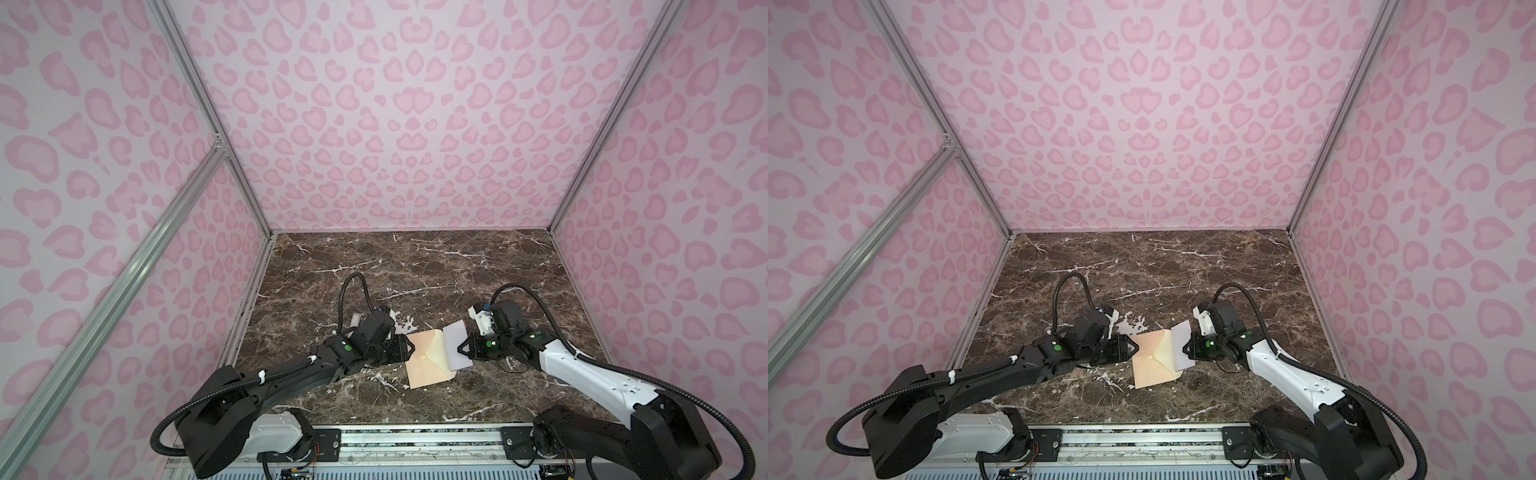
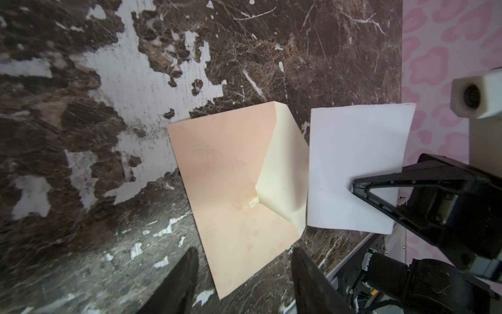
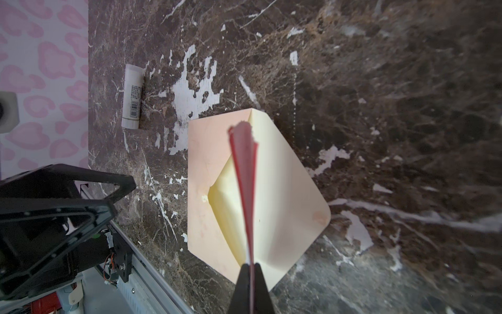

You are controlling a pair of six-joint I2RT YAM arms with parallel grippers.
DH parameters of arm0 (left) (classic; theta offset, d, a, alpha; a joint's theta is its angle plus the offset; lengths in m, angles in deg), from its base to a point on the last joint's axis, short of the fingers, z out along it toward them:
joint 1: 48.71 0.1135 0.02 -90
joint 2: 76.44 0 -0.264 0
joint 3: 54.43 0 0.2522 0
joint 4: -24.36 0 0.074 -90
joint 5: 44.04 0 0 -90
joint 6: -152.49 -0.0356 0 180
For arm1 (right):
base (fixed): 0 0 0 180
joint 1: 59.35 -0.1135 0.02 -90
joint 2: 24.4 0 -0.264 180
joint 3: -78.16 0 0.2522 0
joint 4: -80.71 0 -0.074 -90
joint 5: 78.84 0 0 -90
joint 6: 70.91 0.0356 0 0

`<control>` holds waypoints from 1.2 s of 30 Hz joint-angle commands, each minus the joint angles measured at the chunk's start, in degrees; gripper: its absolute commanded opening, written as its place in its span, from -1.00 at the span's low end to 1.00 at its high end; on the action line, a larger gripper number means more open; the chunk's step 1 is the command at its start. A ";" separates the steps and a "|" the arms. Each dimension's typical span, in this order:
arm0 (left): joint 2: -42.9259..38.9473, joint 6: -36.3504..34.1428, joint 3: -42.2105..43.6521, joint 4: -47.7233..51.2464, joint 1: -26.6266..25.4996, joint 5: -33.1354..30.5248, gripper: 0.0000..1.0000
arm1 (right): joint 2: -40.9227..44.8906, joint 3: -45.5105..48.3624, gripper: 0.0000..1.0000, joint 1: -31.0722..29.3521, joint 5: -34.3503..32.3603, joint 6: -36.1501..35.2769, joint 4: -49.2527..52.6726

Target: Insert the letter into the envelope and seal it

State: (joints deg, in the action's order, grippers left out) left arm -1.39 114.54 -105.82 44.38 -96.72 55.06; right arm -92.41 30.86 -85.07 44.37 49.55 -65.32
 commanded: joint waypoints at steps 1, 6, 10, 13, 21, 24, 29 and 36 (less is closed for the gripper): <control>1.56 0.95 -1.04 -2.39 0.06 0.86 0.15 | -1.38 -0.17 -1.00 0.12 2.44 -0.23 -2.35; 2.69 1.14 -0.88 -3.21 0.63 1.84 0.16 | -2.90 -0.38 -1.00 0.65 2.80 -1.51 -1.80; 3.25 1.29 0.03 -4.03 1.50 3.48 0.17 | -4.09 0.15 -1.00 1.41 3.06 -2.07 -1.88; 3.76 1.26 0.59 -4.48 2.03 4.24 0.17 | -5.07 0.38 -1.00 1.80 3.44 -2.07 -2.63; 6.69 -0.12 0.05 -4.99 2.46 6.08 0.17 | -7.20 0.14 -1.00 2.39 3.79 -2.82 -2.72; 7.46 -0.36 0.12 -5.51 2.56 6.63 0.17 | -7.78 -0.01 -1.00 2.81 4.13 -3.04 -2.51; 8.35 -1.22 0.08 -4.89 2.99 6.89 0.16 | -8.69 -0.06 -1.00 2.94 4.33 -3.10 -2.82; 9.94 -1.56 0.16 -5.44 3.36 7.77 0.17 | -9.59 0.27 -1.00 2.92 4.41 -2.68 -3.60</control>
State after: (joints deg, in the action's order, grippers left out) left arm 8.03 113.73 -105.40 40.05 -93.39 62.27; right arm -101.61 30.86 -82.16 48.68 46.97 -67.79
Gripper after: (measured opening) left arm 0.582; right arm 0.049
